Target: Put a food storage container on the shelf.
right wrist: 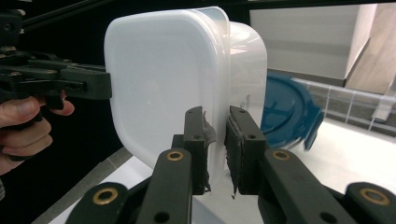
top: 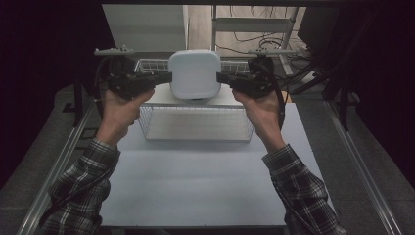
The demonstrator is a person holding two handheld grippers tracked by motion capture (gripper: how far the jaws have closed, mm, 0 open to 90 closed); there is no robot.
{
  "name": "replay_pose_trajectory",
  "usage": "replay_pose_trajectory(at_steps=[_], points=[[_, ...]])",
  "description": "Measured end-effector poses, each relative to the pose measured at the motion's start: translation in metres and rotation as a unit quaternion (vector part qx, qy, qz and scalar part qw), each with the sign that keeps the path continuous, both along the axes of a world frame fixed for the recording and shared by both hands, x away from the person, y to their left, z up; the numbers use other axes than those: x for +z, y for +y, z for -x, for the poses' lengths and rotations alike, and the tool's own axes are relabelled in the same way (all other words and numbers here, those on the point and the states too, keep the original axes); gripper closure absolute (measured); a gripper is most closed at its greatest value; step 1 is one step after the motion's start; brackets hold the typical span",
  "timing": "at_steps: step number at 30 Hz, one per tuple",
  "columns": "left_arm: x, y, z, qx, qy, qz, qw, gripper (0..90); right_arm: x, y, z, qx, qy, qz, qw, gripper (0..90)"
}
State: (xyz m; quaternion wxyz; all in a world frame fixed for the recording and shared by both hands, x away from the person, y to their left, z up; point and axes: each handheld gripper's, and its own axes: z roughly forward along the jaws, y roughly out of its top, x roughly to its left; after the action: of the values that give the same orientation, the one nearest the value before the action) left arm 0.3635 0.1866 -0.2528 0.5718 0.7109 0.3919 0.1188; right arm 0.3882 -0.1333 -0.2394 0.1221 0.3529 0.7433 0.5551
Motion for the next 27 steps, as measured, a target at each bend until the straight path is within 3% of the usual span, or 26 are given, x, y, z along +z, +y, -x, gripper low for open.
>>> replay_pose_trajectory(at_steps=[9,14,22,27], points=[[0.002,0.000,-0.031,0.017,0.033,-0.005,0.9993,78.2,0.006,0.009,-0.028,-0.017,0.028,0.013,0.9994,77.2],[0.001,0.000,-0.036,0.018,0.037,-0.003,0.9991,74.7,0.006,0.011,-0.037,-0.017,0.047,0.012,0.9987,76.1],[0.000,-0.009,-0.048,0.033,0.043,-0.025,0.9982,68.9,0.006,0.017,-0.049,-0.035,0.041,0.025,0.9982,65.9],[-0.001,-0.008,-0.055,0.031,0.051,-0.013,0.9981,68.3,0.007,0.021,-0.056,-0.040,0.035,0.037,0.9979,63.4]])
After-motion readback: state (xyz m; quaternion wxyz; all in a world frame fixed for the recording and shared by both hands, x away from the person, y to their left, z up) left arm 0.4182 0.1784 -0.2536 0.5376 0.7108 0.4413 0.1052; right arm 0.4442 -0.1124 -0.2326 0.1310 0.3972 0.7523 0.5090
